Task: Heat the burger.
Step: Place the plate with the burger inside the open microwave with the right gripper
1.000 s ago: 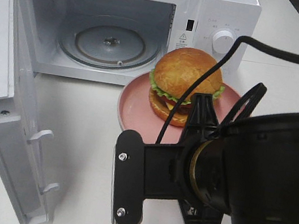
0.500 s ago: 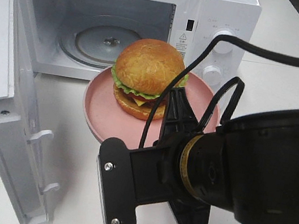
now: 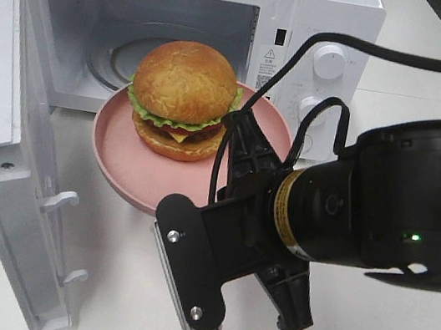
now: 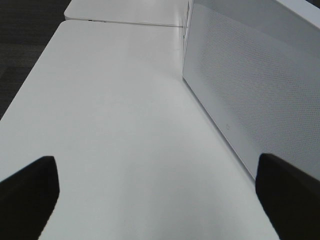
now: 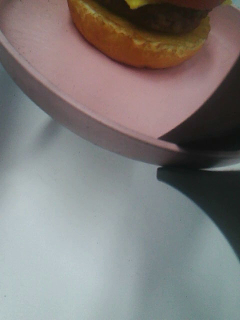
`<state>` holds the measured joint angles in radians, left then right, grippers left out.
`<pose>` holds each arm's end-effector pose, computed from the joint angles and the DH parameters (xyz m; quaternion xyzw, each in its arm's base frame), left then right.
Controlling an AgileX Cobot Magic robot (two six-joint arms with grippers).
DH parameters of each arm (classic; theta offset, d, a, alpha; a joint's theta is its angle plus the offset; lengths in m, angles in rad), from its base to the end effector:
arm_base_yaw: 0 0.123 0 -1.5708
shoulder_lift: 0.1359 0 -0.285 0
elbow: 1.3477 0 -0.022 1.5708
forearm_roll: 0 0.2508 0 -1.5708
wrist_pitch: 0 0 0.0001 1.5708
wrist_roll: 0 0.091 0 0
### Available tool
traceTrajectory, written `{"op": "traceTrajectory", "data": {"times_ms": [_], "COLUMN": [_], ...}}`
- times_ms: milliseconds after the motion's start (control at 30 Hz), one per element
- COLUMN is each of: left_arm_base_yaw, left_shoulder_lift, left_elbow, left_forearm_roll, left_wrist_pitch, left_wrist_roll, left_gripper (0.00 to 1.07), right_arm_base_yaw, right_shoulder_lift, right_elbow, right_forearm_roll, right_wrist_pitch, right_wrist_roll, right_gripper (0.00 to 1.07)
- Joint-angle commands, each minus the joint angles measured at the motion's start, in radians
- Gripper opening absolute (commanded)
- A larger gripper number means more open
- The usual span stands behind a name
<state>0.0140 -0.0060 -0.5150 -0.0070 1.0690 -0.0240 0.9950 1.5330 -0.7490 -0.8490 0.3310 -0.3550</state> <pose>-0.0079 -0.0007 0.2807 -0.0160 0.8497 -0.0061 0.5269 0.1754 0.2292 0.1923 -0.8135 0.4733 -0.1447 0.3054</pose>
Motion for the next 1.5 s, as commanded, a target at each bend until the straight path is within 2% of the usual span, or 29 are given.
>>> {"op": "traceTrajectory", "data": {"times_ms": [33,333,400,500,533,567,633,667,733,767,833,933,967,1500], "left_arm_base_yaw": [-0.003,-0.003,-0.003,-0.003,-0.003,-0.003,-0.003,-0.003,-0.003,-0.003,-0.003,-0.003,-0.003,-0.003], "left_shoulder_lift": [-0.022,-0.022,-0.022,-0.022,-0.022,-0.022,-0.022,-0.022,-0.022,-0.022,-0.022,-0.022,-0.022,-0.022], "left_elbow": [0.000,0.000,0.000,0.000,0.000,0.000,0.000,0.000,0.000,0.000,0.000,0.000,0.000,0.000], "left_forearm_roll": [0.001,0.001,0.001,0.001,0.001,0.001,0.001,0.001,0.001,0.001,0.001,0.001,0.001,0.001], "left_wrist_pitch": [-0.001,-0.001,-0.001,-0.001,-0.001,-0.001,-0.001,-0.001,-0.001,-0.001,-0.001,-0.001,-0.001,-0.001], "left_wrist_roll": [-0.001,-0.001,-0.001,-0.001,-0.001,-0.001,-0.001,-0.001,-0.001,-0.001,-0.001,-0.001,-0.001,-0.001], "left_gripper": [1.03,1.03,1.03,1.03,1.03,1.03,1.03,1.03,1.03,1.03,1.03,1.03,1.03,1.03], "right_arm_base_yaw": [-0.046,-0.139,-0.193,-0.203,-0.223,-0.223,-0.255,-0.255,-0.292,-0.292,-0.313,-0.321,-0.331,-0.332], "right_shoulder_lift": [-0.008,-0.008,-0.008,-0.008,-0.008,-0.008,-0.008,-0.008,-0.008,-0.008,-0.008,-0.008,-0.008,0.036], "right_elbow": [-0.018,-0.018,-0.018,-0.018,-0.018,-0.018,-0.018,-0.018,-0.018,-0.018,-0.018,-0.018,-0.018,-0.019], "right_forearm_roll": [0.018,0.224,0.376,0.413,0.507,0.507,0.635,0.635,0.828,0.828,0.962,1.008,1.070,1.013], "right_wrist_pitch": [-0.060,-0.126,-0.166,-0.174,-0.191,-0.191,-0.210,-0.210,-0.232,-0.232,-0.245,-0.245,-0.245,-0.245], "right_wrist_roll": [-0.105,-0.404,-0.594,-0.639,-0.753,-0.753,-0.915,-0.915,-1.131,-1.131,-1.282,-1.332,-1.406,-1.435], "right_gripper": [0.00,0.00,0.00,0.00,0.00,0.00,0.00,0.00,0.00,0.00,0.00,0.00,0.00,0.00]}}
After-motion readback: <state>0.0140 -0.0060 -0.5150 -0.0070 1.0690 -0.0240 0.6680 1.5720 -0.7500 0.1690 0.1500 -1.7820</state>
